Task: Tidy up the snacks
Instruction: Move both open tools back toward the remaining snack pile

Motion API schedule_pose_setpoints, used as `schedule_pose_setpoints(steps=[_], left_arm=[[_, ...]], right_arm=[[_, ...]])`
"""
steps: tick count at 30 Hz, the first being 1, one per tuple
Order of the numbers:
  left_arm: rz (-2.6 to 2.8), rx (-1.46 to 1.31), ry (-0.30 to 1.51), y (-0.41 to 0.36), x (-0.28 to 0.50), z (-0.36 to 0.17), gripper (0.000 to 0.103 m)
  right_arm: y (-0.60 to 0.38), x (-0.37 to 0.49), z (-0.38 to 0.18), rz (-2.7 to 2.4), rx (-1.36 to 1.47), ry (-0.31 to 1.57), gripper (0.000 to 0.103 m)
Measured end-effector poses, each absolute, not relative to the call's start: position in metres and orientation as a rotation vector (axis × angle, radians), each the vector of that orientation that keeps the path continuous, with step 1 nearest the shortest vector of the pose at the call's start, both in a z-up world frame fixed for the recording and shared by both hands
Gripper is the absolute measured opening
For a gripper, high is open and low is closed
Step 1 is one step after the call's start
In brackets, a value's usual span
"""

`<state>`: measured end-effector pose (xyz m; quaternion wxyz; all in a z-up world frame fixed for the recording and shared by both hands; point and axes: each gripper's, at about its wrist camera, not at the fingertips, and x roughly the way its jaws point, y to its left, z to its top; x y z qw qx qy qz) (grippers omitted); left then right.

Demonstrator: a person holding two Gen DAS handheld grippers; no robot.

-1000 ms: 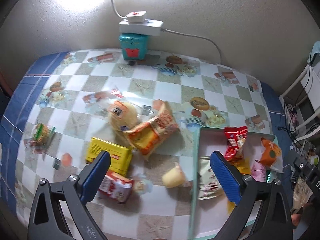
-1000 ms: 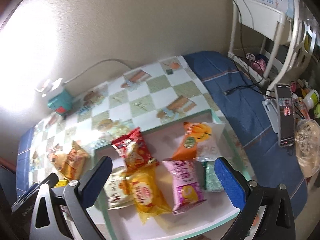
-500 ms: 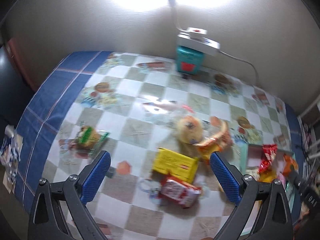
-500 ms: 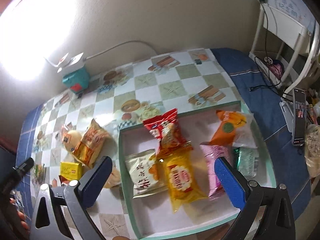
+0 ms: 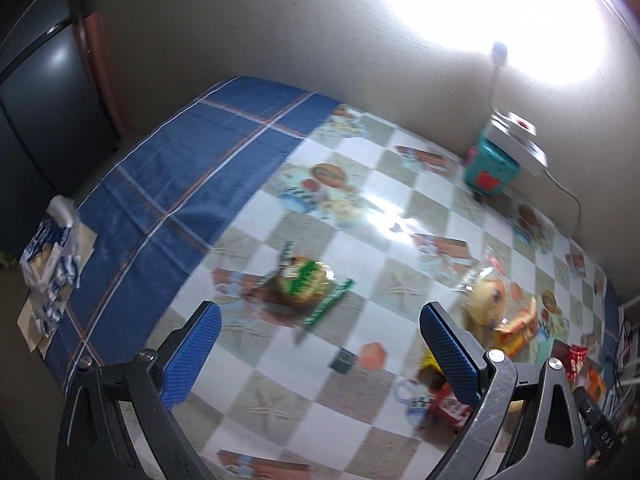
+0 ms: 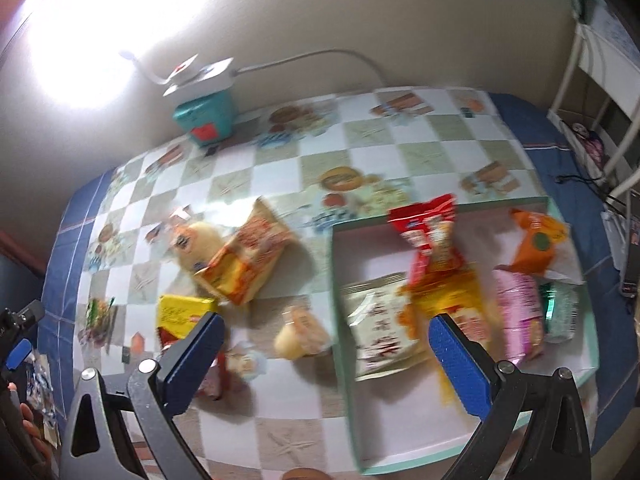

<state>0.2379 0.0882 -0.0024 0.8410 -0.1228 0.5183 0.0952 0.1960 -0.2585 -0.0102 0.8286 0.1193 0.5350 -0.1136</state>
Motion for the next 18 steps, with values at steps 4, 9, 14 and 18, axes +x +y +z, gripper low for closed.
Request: schedule_pose_setpoints(steps=[4,9,14,18], left_arm=[[0.258,-0.298,1.11,0.118,0.233,-0.011,0.1],[0.307,-0.322,1.14,0.137,0.228,-0.023,0.1],[0.314,-0.306,1.192,0.132,0.232,-0.043,0.099],[0.303,-0.27,1.293,0.118,0.239,-0.077,0.1]], right_arm=[[-0.229,0.203,-0.023,-0.182,0.224,1.169,0.103],[-0.199,0.21,-0.038,-0.127,0.173,1.212,0.103],[-0.175,0.214,-0.058,-0.074,0.135,1.267,0.103],[-0.166,0.215,-0.077,-0.062,0.117,1.316,0.103]])
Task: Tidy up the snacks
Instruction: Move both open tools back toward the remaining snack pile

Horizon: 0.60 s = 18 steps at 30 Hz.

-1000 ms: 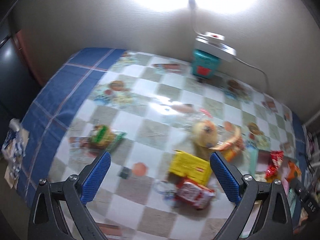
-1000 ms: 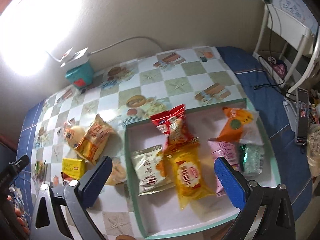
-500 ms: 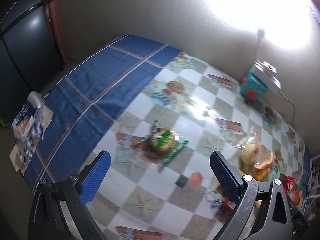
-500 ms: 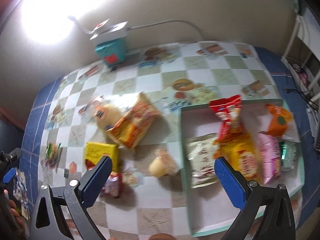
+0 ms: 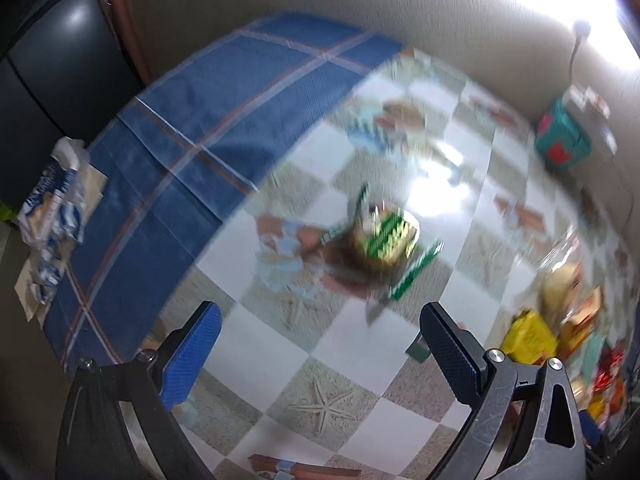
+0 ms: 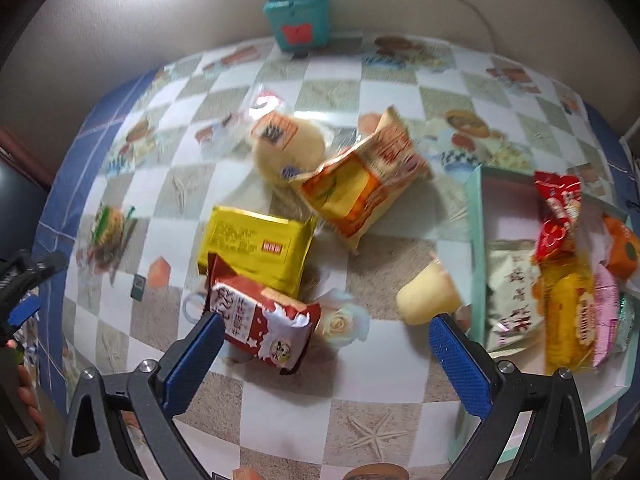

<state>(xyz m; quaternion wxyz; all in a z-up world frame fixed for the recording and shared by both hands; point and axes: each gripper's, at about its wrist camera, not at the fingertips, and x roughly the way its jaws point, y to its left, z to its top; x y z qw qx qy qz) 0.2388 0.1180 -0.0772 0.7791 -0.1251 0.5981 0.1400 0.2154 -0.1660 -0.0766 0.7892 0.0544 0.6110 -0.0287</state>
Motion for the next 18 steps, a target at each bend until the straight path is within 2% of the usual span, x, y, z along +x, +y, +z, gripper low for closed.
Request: schedule_pose_setpoints(steps=[9,18], left_arm=[[0.269,-0.237,1.363,0.102,0.244,-0.1,0.1],[0.29,-0.264,1.348,0.114,0.241,-0.094,0.1]], right_arm=[[-0.143,0.218,-0.11,-0.009,0.008,1.395,0.103],[-0.108,0.222,-0.119,0.075,-0.132,1.344,0.102]])
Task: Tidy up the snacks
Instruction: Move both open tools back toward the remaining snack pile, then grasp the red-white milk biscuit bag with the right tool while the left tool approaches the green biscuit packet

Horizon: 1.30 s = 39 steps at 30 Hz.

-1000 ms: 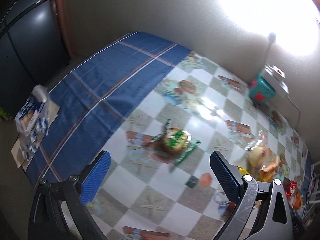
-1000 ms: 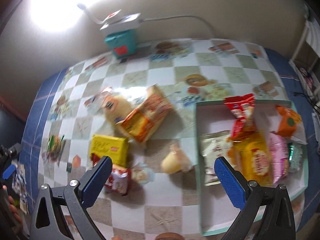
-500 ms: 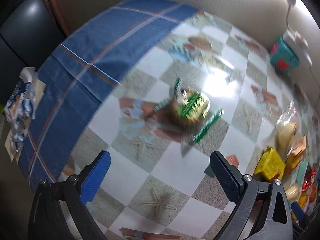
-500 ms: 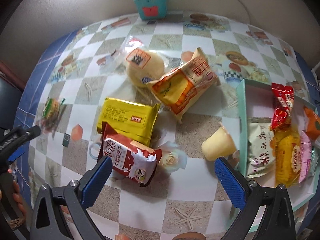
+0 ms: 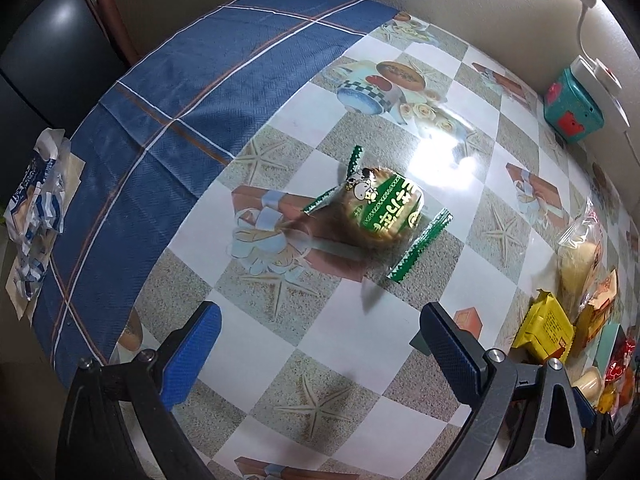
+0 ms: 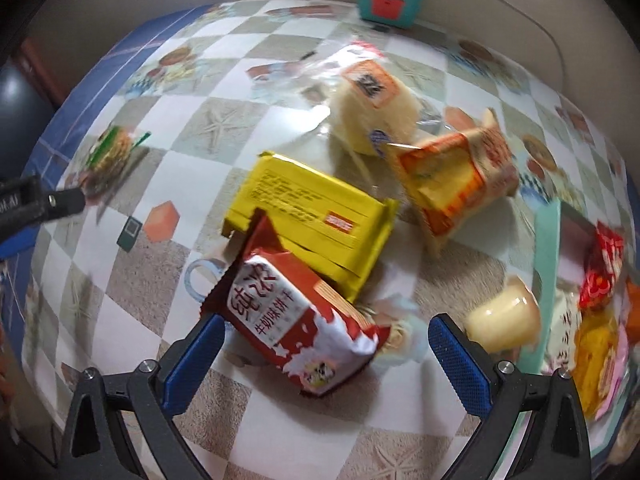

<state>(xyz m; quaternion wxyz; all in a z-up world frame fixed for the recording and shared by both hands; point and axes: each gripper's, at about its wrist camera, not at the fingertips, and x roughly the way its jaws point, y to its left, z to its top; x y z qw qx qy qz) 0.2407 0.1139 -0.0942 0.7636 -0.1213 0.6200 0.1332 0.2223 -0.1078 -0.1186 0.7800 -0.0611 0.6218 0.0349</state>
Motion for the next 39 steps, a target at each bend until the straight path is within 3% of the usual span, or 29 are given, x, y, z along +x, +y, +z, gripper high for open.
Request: schedule_pose_setpoints(steps=[3,6,11,27,39], left_arm=[[0.29,-0.265,1.341,0.115,0.241,-0.091,0.1],[0.289,-0.266,1.336,0.116,0.241,-0.087,0.1],[0.289,-0.266,1.333,0.115,0.243,-0.087,0.1],[0.277,-0.28,1.324,0.114,0.25,-0.087,0.099],[0.303,-0.335,1.24,0.126,0.277,-0.094,0.099]], right_arm=[[-0.098,0.222,-0.12,0.107,-0.167,1.339,0.1],[-0.088,0.219,-0.121,0.135,-0.202,1.33,0.084],[-0.086,0.219,-0.125,0.142,-0.157,1.353,0.067],[-0.13,0.227,-0.109,0.136,0.041,1.344,0.054],[-0.149,0.225,-0.084,0.094,0.085,1.289,0.051]])
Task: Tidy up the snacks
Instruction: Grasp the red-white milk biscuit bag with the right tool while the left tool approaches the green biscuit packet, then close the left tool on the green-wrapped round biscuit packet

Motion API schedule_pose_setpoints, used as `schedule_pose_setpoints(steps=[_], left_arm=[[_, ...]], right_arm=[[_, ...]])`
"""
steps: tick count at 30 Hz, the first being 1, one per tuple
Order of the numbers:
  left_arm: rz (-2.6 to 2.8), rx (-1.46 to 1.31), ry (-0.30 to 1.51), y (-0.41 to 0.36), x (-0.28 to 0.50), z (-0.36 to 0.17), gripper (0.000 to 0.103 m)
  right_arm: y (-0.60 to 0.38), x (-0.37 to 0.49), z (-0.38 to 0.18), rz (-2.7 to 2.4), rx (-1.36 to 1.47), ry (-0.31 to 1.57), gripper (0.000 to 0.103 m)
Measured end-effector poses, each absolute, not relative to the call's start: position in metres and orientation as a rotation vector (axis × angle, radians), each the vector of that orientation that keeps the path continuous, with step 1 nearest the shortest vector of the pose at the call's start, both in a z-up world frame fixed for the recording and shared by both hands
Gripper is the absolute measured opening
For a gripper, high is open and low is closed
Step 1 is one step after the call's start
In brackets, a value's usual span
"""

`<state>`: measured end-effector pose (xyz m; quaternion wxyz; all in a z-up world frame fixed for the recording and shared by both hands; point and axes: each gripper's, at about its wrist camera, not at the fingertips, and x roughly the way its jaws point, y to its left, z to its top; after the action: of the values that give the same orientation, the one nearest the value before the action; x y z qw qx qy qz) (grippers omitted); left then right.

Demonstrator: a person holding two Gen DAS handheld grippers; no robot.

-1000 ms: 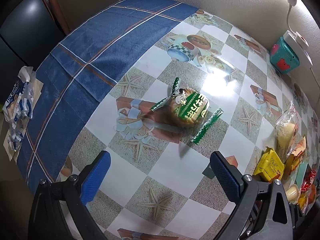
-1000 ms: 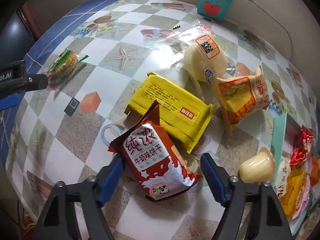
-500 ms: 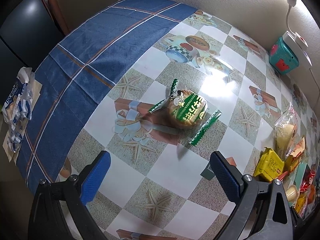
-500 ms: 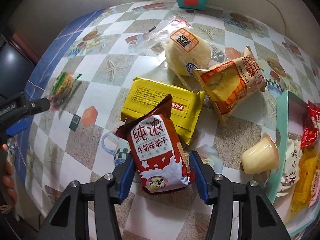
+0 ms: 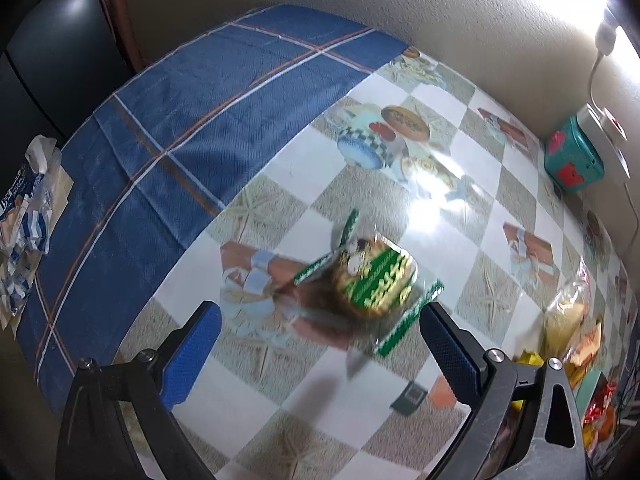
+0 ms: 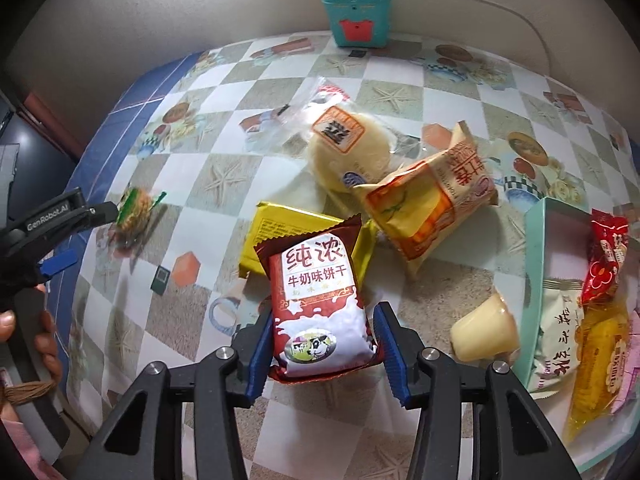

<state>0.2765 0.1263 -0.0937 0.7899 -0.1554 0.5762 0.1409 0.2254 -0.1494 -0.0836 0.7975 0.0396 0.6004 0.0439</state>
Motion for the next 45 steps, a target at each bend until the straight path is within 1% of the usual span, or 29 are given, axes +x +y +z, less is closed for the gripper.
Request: schedule_pose_setpoints(steps=[7,18,23,28,29,31,32,35,41,45], left_arm=[[0.281,-0.25,1.202,0.114,0.298,-0.101,0.099],[0.259,-0.219,1.214,0.114,0.313,-0.122,0.099],[0.215,-0.194,1.25,0.104,0.318,-0.132,0.099],[0.218,-0.202,1.25,0.104,0.317,-0.133,0.099],[0.217,-0.203,1.249,0.104,0.317,-0.133,0.097],[0.214,-0.211,1.237,0.105,0.315,-0.13,0.087],[0.216,-0.211,1.232,0.106,0.315,-0.128,0.079],[0.213,-0.225,1.232,0.109,0.313,-0.127,0.077],[0.202,-0.268,1.23,0.118,0.309,-0.122,0.064],[0.223,-0.284,1.232,0.121,0.303,-0.117,0.06]], right_arm=[[-0.157,0.229,-0.089,0.083,0.121,1.295,0.051],[-0.164,0.234,-0.09,0.075,0.141,1.298,0.051],[-0.165,0.235,-0.091,0.071,0.142,1.302,0.051],[-0.163,0.235,-0.092,0.07,0.138,1.307,0.051],[-0.163,0.235,-0.093,0.07,0.139,1.307,0.051],[-0.163,0.235,-0.093,0.07,0.14,1.308,0.051],[-0.163,0.235,-0.093,0.07,0.139,1.309,0.051],[-0.163,0.236,-0.094,0.071,0.139,1.312,0.051],[-0.164,0.235,-0.097,0.07,0.14,1.318,0.051],[-0.168,0.233,-0.098,0.071,0.151,1.323,0.05]])
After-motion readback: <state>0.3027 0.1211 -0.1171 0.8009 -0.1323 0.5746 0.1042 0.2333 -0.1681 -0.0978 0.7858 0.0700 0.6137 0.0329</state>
